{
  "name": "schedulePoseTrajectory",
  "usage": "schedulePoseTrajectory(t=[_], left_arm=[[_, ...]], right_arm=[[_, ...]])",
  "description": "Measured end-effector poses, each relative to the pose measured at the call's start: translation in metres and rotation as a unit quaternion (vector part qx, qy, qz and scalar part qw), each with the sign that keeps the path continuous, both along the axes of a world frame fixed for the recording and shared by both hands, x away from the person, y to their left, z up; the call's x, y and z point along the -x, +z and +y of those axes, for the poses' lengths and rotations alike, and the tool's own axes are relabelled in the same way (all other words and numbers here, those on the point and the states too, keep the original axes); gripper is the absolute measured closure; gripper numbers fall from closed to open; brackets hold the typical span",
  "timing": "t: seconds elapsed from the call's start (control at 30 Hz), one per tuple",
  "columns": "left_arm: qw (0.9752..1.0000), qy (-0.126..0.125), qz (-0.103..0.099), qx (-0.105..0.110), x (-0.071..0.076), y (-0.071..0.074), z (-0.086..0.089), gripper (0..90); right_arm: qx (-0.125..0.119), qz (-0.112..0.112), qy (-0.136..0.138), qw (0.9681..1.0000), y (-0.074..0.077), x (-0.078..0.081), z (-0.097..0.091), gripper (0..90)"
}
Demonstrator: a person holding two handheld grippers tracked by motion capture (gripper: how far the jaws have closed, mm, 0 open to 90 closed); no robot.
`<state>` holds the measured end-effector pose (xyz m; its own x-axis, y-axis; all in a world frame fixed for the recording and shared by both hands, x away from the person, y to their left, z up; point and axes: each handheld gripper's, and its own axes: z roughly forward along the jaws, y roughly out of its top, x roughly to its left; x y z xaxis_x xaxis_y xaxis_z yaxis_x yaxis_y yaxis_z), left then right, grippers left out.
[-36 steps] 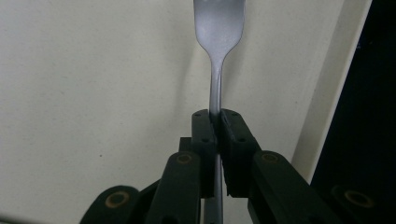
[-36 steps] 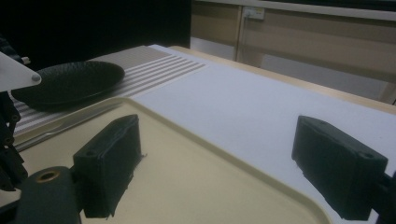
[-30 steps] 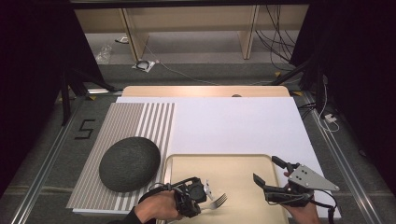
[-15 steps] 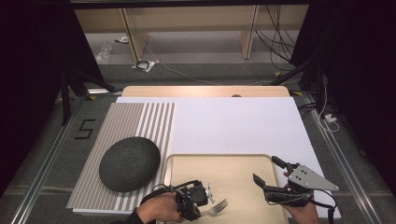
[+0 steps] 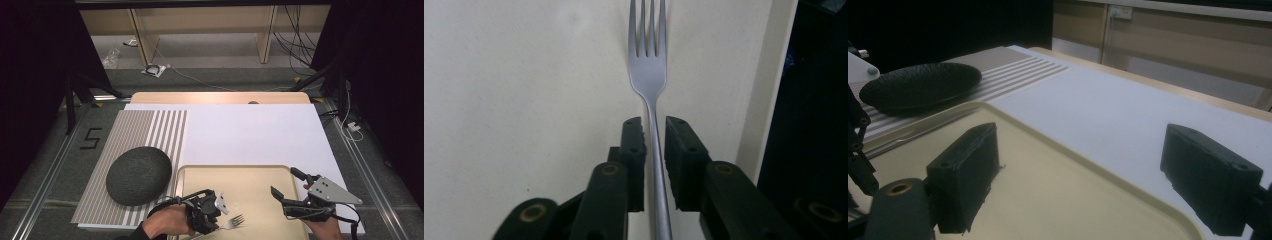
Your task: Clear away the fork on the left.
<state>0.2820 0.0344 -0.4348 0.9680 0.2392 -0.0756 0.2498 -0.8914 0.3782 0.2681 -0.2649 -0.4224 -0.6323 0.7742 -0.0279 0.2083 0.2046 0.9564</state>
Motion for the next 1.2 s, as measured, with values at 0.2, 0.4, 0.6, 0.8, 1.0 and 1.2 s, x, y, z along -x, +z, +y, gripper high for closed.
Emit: schedulePoseTrajectory(t=[0.2, 0.4, 0.6, 0.8, 1.0, 1.2], left_arm=[[0.9996, -0.009, 0.001, 0.026, 0.006, -0.001, -0.002, 89.0], [0.9995, -0.028, 0.003, 0.013, 0.011, -0.010, -0.004, 89.2], [0.9992, -0.032, 0.023, 0.005, 0.015, -0.019, -0.007, 89.3], [0.9992, -0.031, 0.020, -0.011, 0.015, -0.024, -0.009, 89.2], [0.9995, -0.023, 0.015, -0.016, 0.014, -0.026, -0.009, 89.2], [0.9998, -0.011, 0.011, -0.013, 0.010, -0.026, -0.006, 89.2]], right_arm=[[-0.002, -0.001, 0.000, 1.0000, 0.000, 0.000, 0.000, 16.5], [-0.001, -0.001, -0.001, 1.0000, 0.000, 0.000, 0.000, 16.5], [-0.001, -0.001, 0.000, 1.0000, 0.000, 0.000, 0.000, 16.5], [0.000, -0.002, 0.000, 1.0000, 0.000, 0.000, 0.000, 16.5], [0.001, -0.002, 0.000, 1.0000, 0.000, 0.000, 0.000, 16.5], [-0.001, -0.001, 0.000, 1.0000, 0.000, 0.000, 0.000, 16.5]])
